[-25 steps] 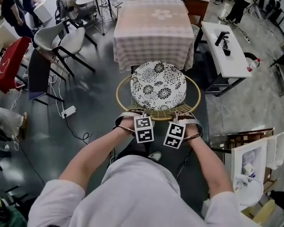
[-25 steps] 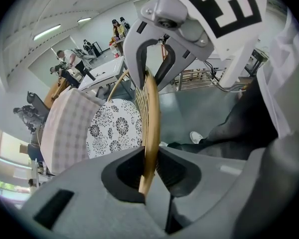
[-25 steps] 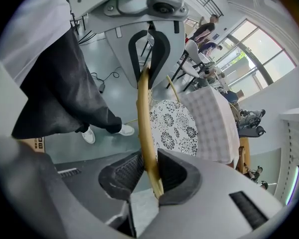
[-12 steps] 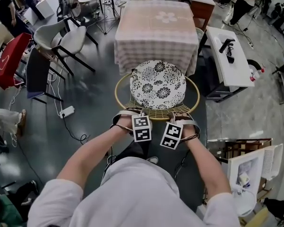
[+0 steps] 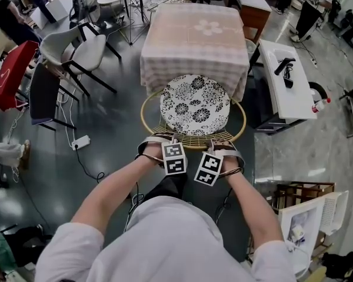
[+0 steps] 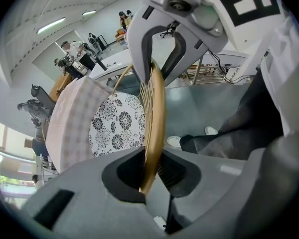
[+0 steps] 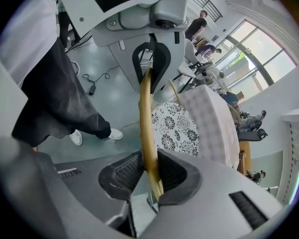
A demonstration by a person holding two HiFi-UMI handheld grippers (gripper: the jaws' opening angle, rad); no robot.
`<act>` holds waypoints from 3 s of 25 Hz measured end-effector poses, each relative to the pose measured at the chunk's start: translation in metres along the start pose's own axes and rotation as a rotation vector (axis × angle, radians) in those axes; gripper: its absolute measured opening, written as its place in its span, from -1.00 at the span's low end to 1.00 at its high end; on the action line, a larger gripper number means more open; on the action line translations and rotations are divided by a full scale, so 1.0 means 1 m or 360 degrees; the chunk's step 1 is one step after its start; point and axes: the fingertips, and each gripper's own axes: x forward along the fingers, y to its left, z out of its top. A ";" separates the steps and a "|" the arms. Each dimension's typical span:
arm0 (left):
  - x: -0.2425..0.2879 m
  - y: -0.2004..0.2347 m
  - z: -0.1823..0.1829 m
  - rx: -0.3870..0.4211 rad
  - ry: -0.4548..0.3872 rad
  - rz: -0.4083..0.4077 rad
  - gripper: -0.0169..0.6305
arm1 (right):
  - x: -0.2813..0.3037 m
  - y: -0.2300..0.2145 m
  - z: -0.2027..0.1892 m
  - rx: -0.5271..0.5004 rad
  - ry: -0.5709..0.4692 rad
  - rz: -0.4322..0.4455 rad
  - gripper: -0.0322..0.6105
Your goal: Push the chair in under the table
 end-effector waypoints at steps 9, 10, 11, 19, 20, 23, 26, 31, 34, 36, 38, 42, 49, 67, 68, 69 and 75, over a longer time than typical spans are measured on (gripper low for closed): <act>0.012 0.047 -0.001 0.0003 -0.0007 -0.0012 -0.75 | 0.021 -0.044 0.001 0.0015 0.0016 0.0023 -0.68; 0.014 0.053 -0.001 0.0004 -0.0006 -0.0011 -0.75 | 0.023 -0.049 0.001 0.0017 0.0019 0.0026 -0.68; 0.015 0.060 -0.002 0.0006 -0.0003 -0.0009 -0.75 | 0.026 -0.055 0.002 0.0017 0.0020 0.0029 -0.69; 0.027 0.103 -0.006 0.0018 0.0002 0.0000 -0.75 | 0.046 -0.092 0.005 0.0024 0.0029 0.0047 -0.69; 0.028 0.107 -0.006 0.0020 0.0001 0.0000 -0.75 | 0.048 -0.096 0.005 0.0027 0.0033 0.0048 -0.69; 0.032 0.121 -0.005 0.0022 -0.0010 -0.0003 -0.75 | 0.054 -0.109 0.004 0.0033 0.0045 0.0050 -0.69; 0.036 0.135 -0.005 0.0026 -0.0020 -0.0006 -0.75 | 0.061 -0.122 0.004 0.0037 0.0055 0.0053 -0.69; 0.043 0.159 -0.006 0.0029 -0.0023 -0.0007 -0.75 | 0.073 -0.144 0.004 0.0035 0.0067 0.0051 -0.69; 0.044 0.166 -0.005 0.0035 -0.0033 -0.0032 -0.75 | 0.076 -0.152 0.004 0.0037 0.0074 0.0075 -0.69; 0.045 0.166 -0.005 0.0049 -0.0042 -0.0060 -0.75 | 0.078 -0.152 0.004 0.0034 0.0066 0.0098 -0.69; 0.047 0.165 -0.005 0.0059 -0.0050 -0.0074 -0.75 | 0.080 -0.151 0.004 0.0027 0.0061 0.0103 -0.69; 0.048 0.165 -0.004 0.0060 -0.0066 -0.0081 -0.75 | 0.083 -0.150 0.004 0.0001 0.0061 0.0103 -0.69; 0.047 0.164 -0.009 -0.0043 -0.0072 -0.0052 -0.73 | 0.082 -0.151 0.008 0.0012 0.0058 0.0028 -0.63; -0.008 0.163 -0.003 -0.0409 -0.0366 0.0182 -0.61 | 0.028 -0.155 0.029 0.0581 -0.0157 -0.0158 -0.57; -0.015 0.163 0.001 -0.0477 -0.0421 0.0197 -0.61 | 0.024 -0.154 0.030 0.0626 -0.0173 -0.0167 -0.58; -0.022 0.163 0.005 -0.0545 -0.0473 0.0208 -0.61 | 0.019 -0.152 0.031 0.0670 -0.0188 -0.0177 -0.59; -0.058 0.159 0.022 -0.0879 -0.0719 0.0215 -0.62 | -0.014 -0.153 0.037 0.0964 -0.0326 -0.0260 -0.70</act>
